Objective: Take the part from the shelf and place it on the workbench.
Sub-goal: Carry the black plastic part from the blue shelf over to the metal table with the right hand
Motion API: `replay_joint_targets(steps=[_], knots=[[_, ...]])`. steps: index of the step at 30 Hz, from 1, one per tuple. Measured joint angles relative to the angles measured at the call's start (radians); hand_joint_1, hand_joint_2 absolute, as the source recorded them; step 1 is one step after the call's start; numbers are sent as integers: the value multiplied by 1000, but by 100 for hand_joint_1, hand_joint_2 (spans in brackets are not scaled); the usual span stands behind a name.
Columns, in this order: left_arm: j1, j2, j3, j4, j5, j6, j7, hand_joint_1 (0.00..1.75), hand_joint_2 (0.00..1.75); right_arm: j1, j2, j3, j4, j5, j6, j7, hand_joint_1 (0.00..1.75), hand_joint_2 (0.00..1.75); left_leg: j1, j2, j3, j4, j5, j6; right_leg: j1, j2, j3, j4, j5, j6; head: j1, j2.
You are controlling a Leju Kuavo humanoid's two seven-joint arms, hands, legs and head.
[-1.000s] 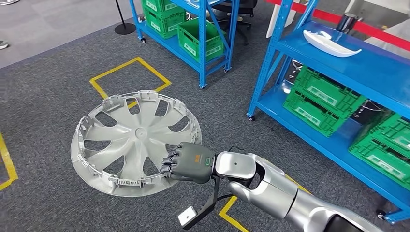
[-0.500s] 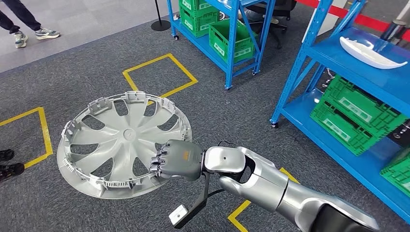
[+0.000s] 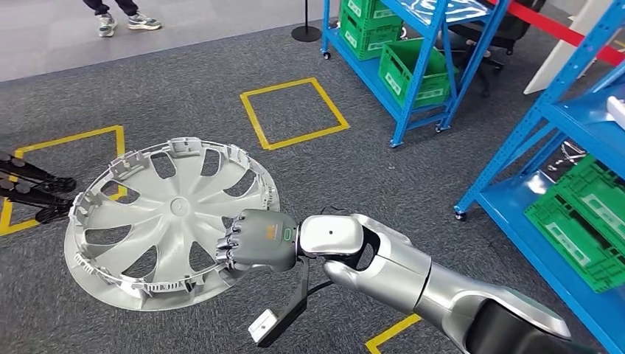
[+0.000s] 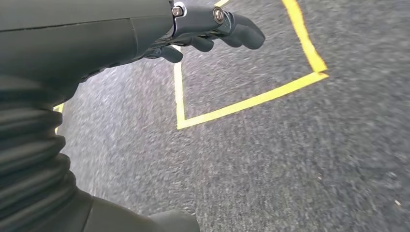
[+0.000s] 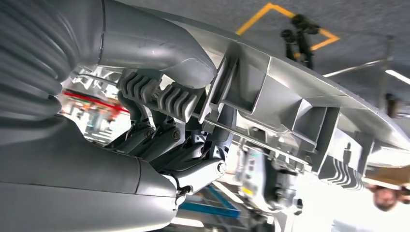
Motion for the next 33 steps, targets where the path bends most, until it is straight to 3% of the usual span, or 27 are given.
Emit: replay_joint_targets(steps=[1,2,4,6,8,10,12,14,15,16,17,19,21,23,24,26,28,29,30,31,33], knots=[[1,0,1,0,0,0,1,0,175,-2,1,2,1,0,1,1,175,175,0,-16,0,2,0,-1,0,3,12,-35,30,-4,0,0],[1,-1,3,0,-4,-1,5,0,175,-4,2,4,3,0,2,1,175,175,0,-31,0,3,1,-2,0,15,41,-103,70,-9,0,0],[1,-4,3,1,-20,-8,23,0,175,-9,6,8,9,-1,5,4,175,175,0,-58,-4,6,3,-9,0,53,98,-234,125,-16,1,0],[2,-8,3,1,-44,-17,42,0,175,-7,10,14,13,-1,4,16,175,175,4,-78,-11,4,9,-23,4,69,115,-282,137,-18,2,0],[7,-10,2,1,-55,-16,37,0,175,4,16,18,14,4,-4,36,175,175,7,-88,-16,1,13,-35,5,48,118,-291,145,-26,4,0],[10,-9,2,1,-44,-7,7,0,175,18,18,18,14,10,-17,52,175,175,3,-45,-34,32,-8,-42,2,24,123,-302,152,-39,0,0],[7,-8,3,1,-24,-1,-41,0,175,36,8,17,10,18,-36,58,175,175,1,19,-85,141,-69,-47,3,-4,125,-307,154,-46,-4,0],[5,-6,3,0,-15,0,-85,0,175,59,-8,14,1,28,-57,60,175,175,5,43,-136,258,-118,-55,5,-34,124,-307,152,-48,-5,0],[5,-5,3,0,-15,0,-97,0,175,70,-16,14,-5,32,-65,61,175,175,8,46,-139,273,-118,-58,5,-47,124,-307,152,-47,-5,0],[5,-4,3,0,-15,0,-102,0,175,78,-23,12,-11,35,-71,62,175,175,10,51,-121,247,-99,-61,4,-60,124,-306,150,-46,-5,0],[5,-3,3,0,-15,0,-100,0,175,84,-29,11,-17,37,-73,62,175,175,13,62,-83,184,-70,-63,3,-71,125,-305,148,-43,-5,0],[3,-4,3,0,-15,1,-82,0,175,88,-40,5,-25,41,-71,60,175,175,12,105,-8,53,-30,-59,7,-91,127,-299,142,-33,-5,0],[1,-5,3,0,-16,3,-54,0,175,87,-47,-2,-28,41,-66,55,175,175,8,123,16,6,-24,-48,12,-106,129,-295,137,-21,-2,0],[2,-5,4,0,-19,5,-28,0,175,85,-48,-6,-29,39,-59,50,175,175,6,100,14,6,-19,-34,10,-123,132,-295,135,-9,0,0],[3,-6,4,0,-19,6,-18,0,175,82,-48,-8,-29,38,-55,46,175,175,6,89,14,4,-17,-27,7,-117,132,-290,129,-3,0,0],[3,-8,5,0,-17,8,-6,0,175,74,-49,-11,-30,33,-47,38,175,175,9,66,15,0,-11,-14,0,-70,108,-226,87,7,3,0],[1,-9,7,0,-16,9,-2,0,175,69,-53,-12,-30,29,-41,34,175,175,10,40,12,0,-9,-7,-3,-15,44,-88,23,10,6,0],[1,-10,8,0,-16,9,-3,0,175,69,-56,-12,-30,28,-39,34,175,175,9,25,11,1,-8,-6,-2,-5,13,-29,4,10,7,0],[1,-10,10,0,-16,9,-4,0,175,69,-58,-12,-29,27,-38,34,175,175,8,9,10,2,-8,-6,-2,0,-5,0,4,9,7,0],[2,-11,11,0,-16,9,-6,0,175,68,-59,-12,-29,26,-37,34,175,175,8,-6,10,3,-8,-6,-2,2,-3,-12,23,7,7,0],[4,-12,13,0,-15,7,-18,0,175,65,-62,-12,-29,25,-37,34,175,175,9,-36,9,6,-6,-9,-4,22,53,-142,96,0,7,0]])
